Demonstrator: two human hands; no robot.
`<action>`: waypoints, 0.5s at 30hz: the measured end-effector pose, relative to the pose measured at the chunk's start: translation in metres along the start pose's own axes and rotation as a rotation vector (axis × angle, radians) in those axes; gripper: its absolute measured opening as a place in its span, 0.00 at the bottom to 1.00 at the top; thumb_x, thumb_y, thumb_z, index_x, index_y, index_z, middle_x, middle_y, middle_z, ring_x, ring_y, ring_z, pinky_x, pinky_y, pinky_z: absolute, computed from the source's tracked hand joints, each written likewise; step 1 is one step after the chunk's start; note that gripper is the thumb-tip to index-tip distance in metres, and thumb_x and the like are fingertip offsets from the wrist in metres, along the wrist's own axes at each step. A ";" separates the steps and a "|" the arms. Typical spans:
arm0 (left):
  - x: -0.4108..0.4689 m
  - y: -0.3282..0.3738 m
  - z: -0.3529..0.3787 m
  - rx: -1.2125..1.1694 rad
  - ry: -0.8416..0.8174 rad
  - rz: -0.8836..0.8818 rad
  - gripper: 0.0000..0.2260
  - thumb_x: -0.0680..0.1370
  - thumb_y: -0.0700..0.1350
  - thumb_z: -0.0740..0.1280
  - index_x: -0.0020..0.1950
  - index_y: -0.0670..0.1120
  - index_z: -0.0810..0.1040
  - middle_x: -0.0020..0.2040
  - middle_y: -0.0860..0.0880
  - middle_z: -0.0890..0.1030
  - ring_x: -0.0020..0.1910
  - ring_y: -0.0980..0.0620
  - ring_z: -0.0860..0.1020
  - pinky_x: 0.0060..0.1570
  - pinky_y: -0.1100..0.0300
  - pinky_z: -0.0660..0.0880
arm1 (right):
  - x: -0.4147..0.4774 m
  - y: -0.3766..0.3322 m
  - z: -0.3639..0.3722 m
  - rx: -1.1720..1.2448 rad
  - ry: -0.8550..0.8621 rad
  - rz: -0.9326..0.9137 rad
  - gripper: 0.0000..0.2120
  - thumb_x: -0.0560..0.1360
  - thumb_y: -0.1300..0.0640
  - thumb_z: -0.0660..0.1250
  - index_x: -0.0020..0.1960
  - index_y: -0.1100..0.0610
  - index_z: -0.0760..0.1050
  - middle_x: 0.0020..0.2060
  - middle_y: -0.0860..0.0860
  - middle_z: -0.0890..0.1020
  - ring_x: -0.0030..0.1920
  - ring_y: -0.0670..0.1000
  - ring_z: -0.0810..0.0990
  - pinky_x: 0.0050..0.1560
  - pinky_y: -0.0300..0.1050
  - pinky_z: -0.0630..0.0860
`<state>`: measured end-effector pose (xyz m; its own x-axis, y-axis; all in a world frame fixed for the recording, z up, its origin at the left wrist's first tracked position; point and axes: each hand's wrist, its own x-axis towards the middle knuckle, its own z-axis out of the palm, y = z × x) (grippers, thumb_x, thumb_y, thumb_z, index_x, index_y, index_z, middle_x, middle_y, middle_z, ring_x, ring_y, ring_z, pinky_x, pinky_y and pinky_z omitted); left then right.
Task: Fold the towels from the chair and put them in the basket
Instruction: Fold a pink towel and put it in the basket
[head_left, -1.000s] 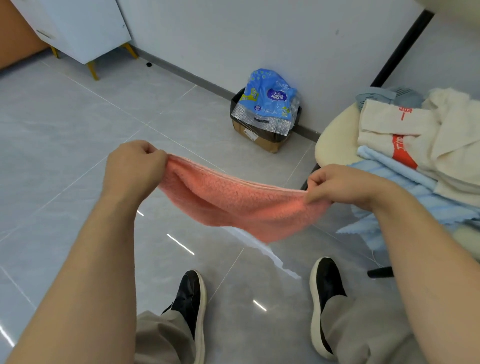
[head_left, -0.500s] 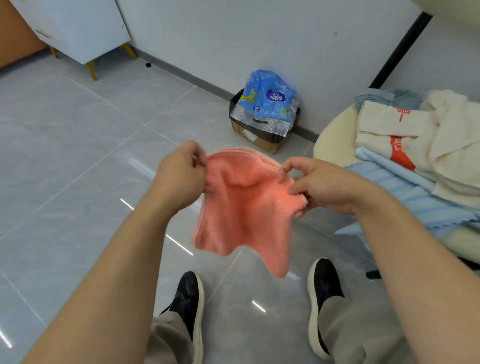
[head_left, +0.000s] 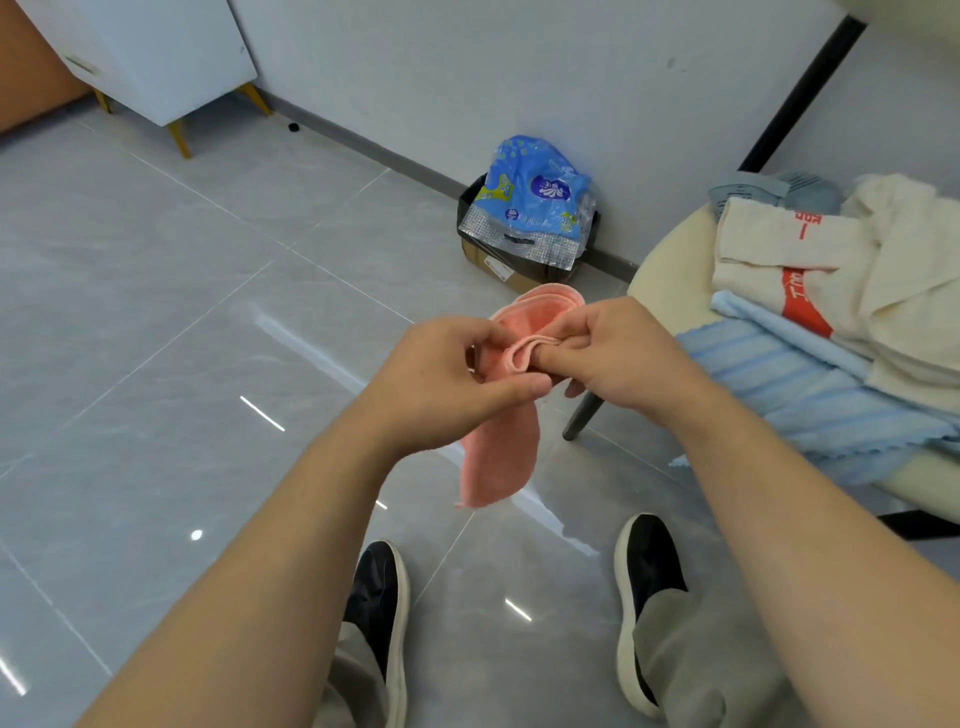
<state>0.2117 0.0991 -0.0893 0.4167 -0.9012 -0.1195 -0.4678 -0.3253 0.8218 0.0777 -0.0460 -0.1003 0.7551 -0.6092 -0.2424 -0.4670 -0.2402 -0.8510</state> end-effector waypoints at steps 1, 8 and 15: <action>0.000 0.000 0.001 0.045 0.010 0.038 0.18 0.64 0.62 0.78 0.50 0.59 0.82 0.44 0.55 0.84 0.45 0.56 0.82 0.48 0.51 0.80 | 0.001 0.000 0.001 -0.042 0.019 -0.016 0.02 0.74 0.55 0.74 0.44 0.54 0.84 0.31 0.49 0.85 0.32 0.43 0.82 0.39 0.44 0.79; 0.007 -0.010 0.001 0.302 0.174 0.193 0.06 0.77 0.46 0.71 0.52 0.50 0.86 0.39 0.56 0.79 0.41 0.57 0.75 0.41 0.64 0.68 | -0.001 -0.002 0.008 -0.099 -0.109 -0.041 0.13 0.76 0.49 0.73 0.42 0.59 0.81 0.31 0.51 0.85 0.33 0.51 0.86 0.42 0.45 0.81; 0.006 -0.021 -0.027 0.363 0.190 0.182 0.06 0.74 0.43 0.74 0.49 0.52 0.88 0.41 0.54 0.81 0.42 0.55 0.78 0.47 0.60 0.73 | -0.002 0.021 0.003 -0.710 -0.285 0.110 0.08 0.77 0.47 0.67 0.55 0.46 0.76 0.35 0.46 0.84 0.38 0.50 0.85 0.45 0.48 0.82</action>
<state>0.2449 0.1087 -0.0923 0.4224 -0.8954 0.1413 -0.7756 -0.2763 0.5675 0.0675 -0.0474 -0.1193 0.7314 -0.4625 -0.5012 -0.6568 -0.6754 -0.3353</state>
